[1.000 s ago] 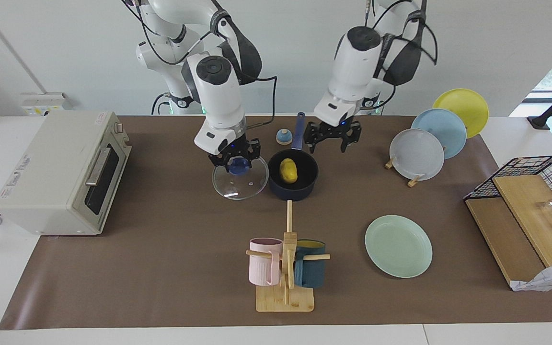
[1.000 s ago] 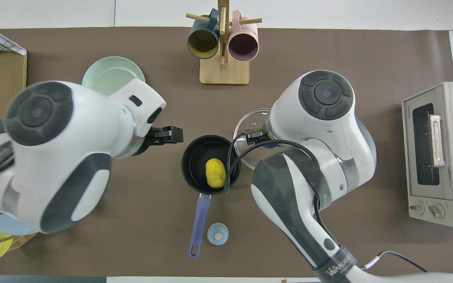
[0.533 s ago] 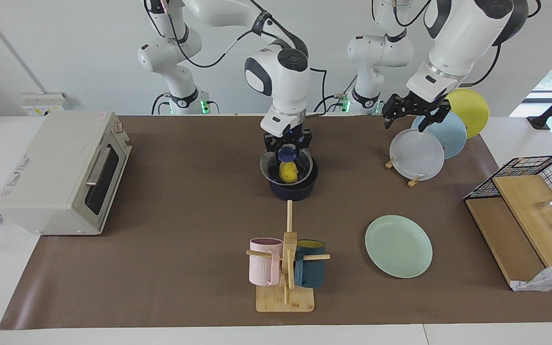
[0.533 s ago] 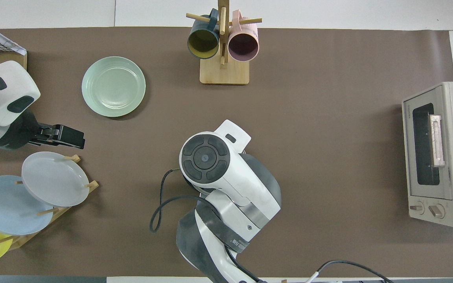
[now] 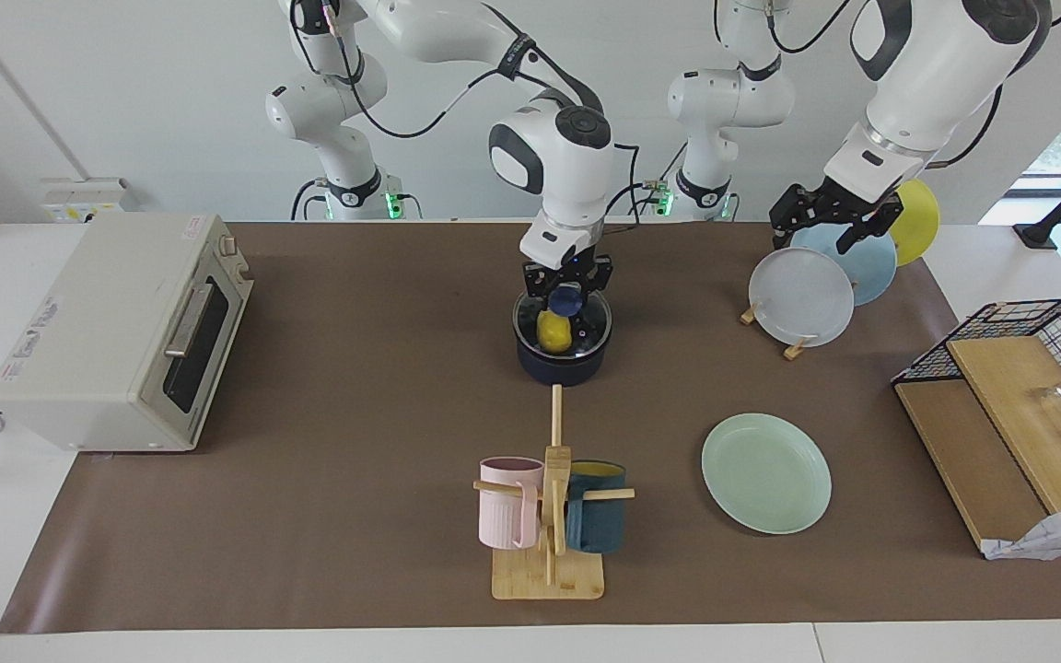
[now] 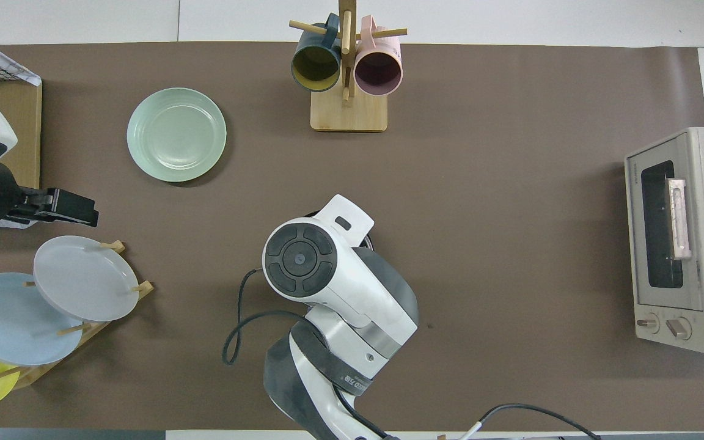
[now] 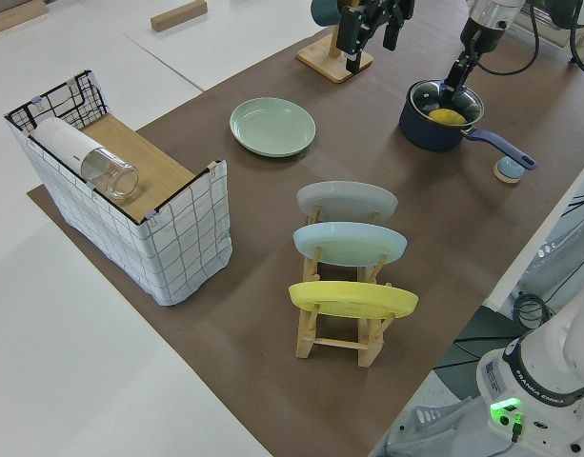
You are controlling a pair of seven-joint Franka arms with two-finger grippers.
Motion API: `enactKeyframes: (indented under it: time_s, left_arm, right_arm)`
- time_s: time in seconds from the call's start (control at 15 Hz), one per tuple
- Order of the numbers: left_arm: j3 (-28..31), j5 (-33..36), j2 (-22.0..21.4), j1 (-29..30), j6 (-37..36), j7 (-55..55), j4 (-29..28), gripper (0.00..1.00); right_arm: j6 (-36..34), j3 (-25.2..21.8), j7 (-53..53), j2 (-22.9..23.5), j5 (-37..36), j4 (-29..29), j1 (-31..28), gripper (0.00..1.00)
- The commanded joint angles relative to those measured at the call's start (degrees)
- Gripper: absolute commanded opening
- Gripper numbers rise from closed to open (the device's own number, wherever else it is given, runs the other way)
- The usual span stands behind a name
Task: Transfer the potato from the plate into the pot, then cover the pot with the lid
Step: 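Lower the glass lid onto the saucepan with the right gripper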
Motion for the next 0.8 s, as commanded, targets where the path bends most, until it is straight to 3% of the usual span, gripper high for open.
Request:
enactKeyframes:
  time_s: [0.0, 0.27, 0.6, 0.67, 0.73]
  left_arm:
    - [-0.6, 2.2, 1.6, 0.7, -2.1, 0.8, 3.6, 1.00]
    - [-0.6, 4.0, 4.5, 1.9, -6.2, 0.9, 11.0, 1.00]
    - [-0.7, 3.9, 3.9, 2.2, -5.4, 2.3, 10.0, 1.00]
    - [-0.9, 3.9, 2.7, 2.4, -5.4, 2.2, 8.1, 1.00]
    - [-1.0, 3.9, 1.6, 2.7, -4.8, 2.0, 5.6, 1.00]
  right_arm:
    - [1.0, 0.0, 1.4, 1.0, -1.1, 0.6, 0.1, 0.00]
    - [2.0, 0.0, 1.2, 1.1, -4.0, 0.5, 0.0, 0.00]
    - [2.6, 0.1, 1.4, 1.6, -4.8, 0.4, -0.1, 0.00]
    - [3.5, 0.1, 1.4, 1.5, -4.7, 0.1, -0.1, 0.22]
    - [3.9, 0.1, 1.4, 1.6, -4.5, 0.1, -0.2, 0.71]
